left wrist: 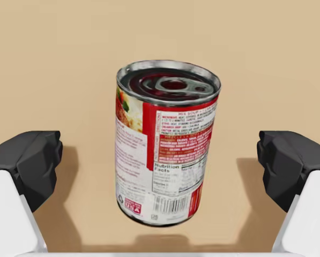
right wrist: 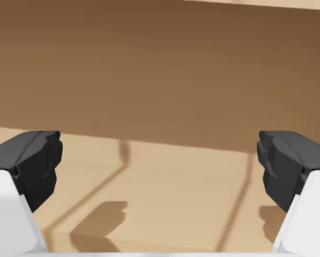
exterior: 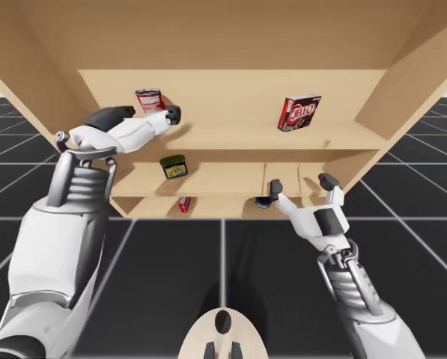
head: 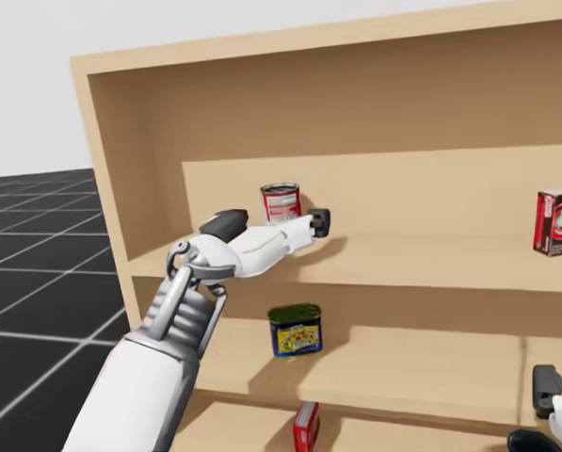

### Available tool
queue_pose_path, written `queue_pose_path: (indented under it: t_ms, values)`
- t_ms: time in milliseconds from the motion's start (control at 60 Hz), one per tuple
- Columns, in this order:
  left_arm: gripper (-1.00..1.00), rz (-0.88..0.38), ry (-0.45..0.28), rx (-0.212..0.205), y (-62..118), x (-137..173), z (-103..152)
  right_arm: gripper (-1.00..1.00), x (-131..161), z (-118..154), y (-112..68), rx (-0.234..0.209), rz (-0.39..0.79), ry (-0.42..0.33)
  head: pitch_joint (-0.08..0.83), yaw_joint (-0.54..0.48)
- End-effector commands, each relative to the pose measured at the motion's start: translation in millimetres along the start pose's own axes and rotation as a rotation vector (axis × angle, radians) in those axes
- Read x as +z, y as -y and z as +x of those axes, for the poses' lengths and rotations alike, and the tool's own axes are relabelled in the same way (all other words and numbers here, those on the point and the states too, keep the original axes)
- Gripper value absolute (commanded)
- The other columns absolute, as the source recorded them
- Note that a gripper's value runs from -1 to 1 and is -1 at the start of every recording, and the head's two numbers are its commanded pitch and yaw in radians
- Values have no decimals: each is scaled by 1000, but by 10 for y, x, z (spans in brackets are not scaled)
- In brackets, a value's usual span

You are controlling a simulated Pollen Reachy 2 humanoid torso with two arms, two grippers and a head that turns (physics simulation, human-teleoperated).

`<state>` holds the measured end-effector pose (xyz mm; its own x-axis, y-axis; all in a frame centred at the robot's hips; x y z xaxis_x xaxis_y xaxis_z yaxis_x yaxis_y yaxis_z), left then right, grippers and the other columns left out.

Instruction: Look through the shelves, find the red soup can, and take it.

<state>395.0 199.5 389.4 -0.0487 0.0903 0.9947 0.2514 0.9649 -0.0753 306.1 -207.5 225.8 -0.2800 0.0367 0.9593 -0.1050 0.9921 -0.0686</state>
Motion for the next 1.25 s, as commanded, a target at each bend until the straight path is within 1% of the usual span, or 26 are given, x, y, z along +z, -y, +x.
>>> queue_pose_path:
  t_ms: [17, 33, 100, 167, 267, 283, 317, 333, 350, 417, 433, 617, 700, 783, 800, 900, 917, 1017, 1033, 1117, 1183, 1200, 1250]
  values:
    - [-1000, 117, -52, -7, 21, -279, -13, -1000, 4, 0, -19, -19, -5, 0, 164, 277]
    - [-1000, 138, -49, -22, 24, -302, -21, -1000, 4, 1, -17, -20, -5, 0, 165, 277]
    - [-1000, 170, -52, -38, 35, -359, -47, -1000, 4, 3, -10, -20, -6, 1, 169, 275]
    - [-1000, 193, -50, -47, 48, -400, -70, -1000, 5, 4, -5, -21, -7, 2, 172, 274]
    - [-1000, 198, -48, -49, 67, -430, -93, -1000, 6, 5, 0, -21, -8, 2, 173, 272]
    - [-966, 201, -47, -53, 81, -433, -102, -1000, 7, 5, 2, -21, -7, 3, 173, 271]
    - [-502, 211, -40, -62, 96, -428, -109, -1000, 7, 5, 2, -22, -8, 3, 174, 271]
    - [-106, 205, -43, -58, 94, -426, -108, -1000, 6, 5, 3, -22, -8, 3, 174, 271]
    - [937, 203, -42, -59, 110, -412, -105, -1000, 6, 5, 5, -22, -8, 3, 175, 270]
    - [966, 202, -33, -69, 143, -382, -89, -1000, 6, 6, 7, -23, -8, 3, 177, 270]
    - [1000, 198, -29, -72, 154, -371, -81, -1000, 5, 6, 8, -23, -9, 3, 178, 270]
    - [1000, 175, 1, -90, 267, -236, 4, -1000, 0, 5, 14, -22, -11, 3, 176, 273]
    - [1000, 172, 27, -113, 316, -128, 53, -1000, -1, 6, 13, -25, -10, 3, 177, 274]
    - [1000, 176, 38, -125, 325, -45, 91, -1000, -1, 7, 14, -25, -10, 3, 177, 275]
    - [1000, 179, 44, -132, 322, -5, 113, -1000, -2, 7, 16, -26, -10, 4, 176, 275]
    - [1000, 179, 62, -138, 297, 139, 181, -1000, -5, 7, 21, -26, -12, 5, 176, 274]
    - [1000, 178, 66, -147, 285, 205, 202, -1000, -6, 7, 23, -25, -13, 5, 178, 275]
    - [1000, 172, 76, -166, 253, 423, 231, -1000, -6, 9, 26, -27, -14, 5, 179, 276]
    - [1000, 170, 81, -174, 237, 513, 235, -1000, -8, 8, 26, -27, -14, 5, 180, 277]
    - [1000, 156, 90, -184, 201, 779, 235, -1000, -8, 6, 23, -28, -12, 4, 182, 277]
    - [1000, 142, 98, -188, 182, 984, 228, -1000, -7, 5, 25, -30, -10, 1, 182, 276]
    - [1000, 132, 105, -183, 175, 1127, 222, -1000, -8, 4, 30, -31, -11, 0, 183, 275]
    - [1000, 118, 112, -177, 173, 1289, 212, -1000, -8, 5, 34, -35, -10, -2, 185, 275]
